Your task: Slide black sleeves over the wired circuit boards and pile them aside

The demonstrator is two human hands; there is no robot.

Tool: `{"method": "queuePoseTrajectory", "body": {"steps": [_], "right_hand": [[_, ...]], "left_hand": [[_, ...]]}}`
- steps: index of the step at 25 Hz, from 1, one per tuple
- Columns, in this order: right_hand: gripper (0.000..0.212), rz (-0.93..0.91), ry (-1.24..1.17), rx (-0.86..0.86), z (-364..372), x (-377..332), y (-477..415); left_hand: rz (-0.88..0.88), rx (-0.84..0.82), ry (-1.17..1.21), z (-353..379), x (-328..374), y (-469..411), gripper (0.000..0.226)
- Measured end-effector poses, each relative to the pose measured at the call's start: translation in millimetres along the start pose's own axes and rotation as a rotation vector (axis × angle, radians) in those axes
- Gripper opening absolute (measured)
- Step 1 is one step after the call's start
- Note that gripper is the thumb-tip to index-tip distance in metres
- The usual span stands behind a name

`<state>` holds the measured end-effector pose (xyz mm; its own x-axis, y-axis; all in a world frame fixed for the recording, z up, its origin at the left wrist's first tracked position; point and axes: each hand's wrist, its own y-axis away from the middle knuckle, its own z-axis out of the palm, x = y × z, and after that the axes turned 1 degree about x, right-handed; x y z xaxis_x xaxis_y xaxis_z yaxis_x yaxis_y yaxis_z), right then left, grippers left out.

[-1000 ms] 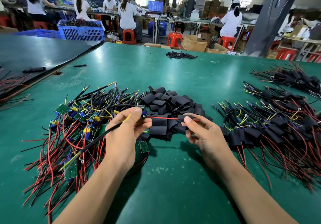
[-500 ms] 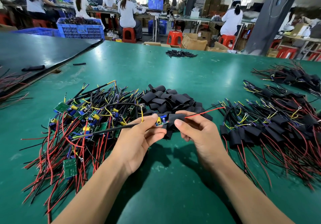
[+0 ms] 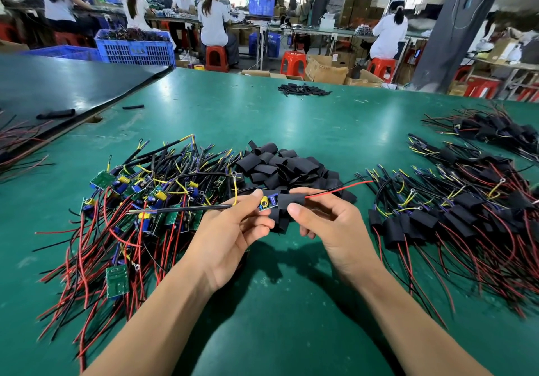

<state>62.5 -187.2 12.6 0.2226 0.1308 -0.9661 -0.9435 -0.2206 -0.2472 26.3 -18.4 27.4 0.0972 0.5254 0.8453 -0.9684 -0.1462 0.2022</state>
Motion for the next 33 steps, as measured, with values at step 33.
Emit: {"method": "queuePoseTrajectory", "body": {"steps": [33], "right_hand": [[0.025, -0.023, 0.04, -0.097, 7.9, -1.0, 3.1]], "left_hand": [[0.046, -0.087, -0.051, -1.0, 3.2, 4.2, 0.021]]}}
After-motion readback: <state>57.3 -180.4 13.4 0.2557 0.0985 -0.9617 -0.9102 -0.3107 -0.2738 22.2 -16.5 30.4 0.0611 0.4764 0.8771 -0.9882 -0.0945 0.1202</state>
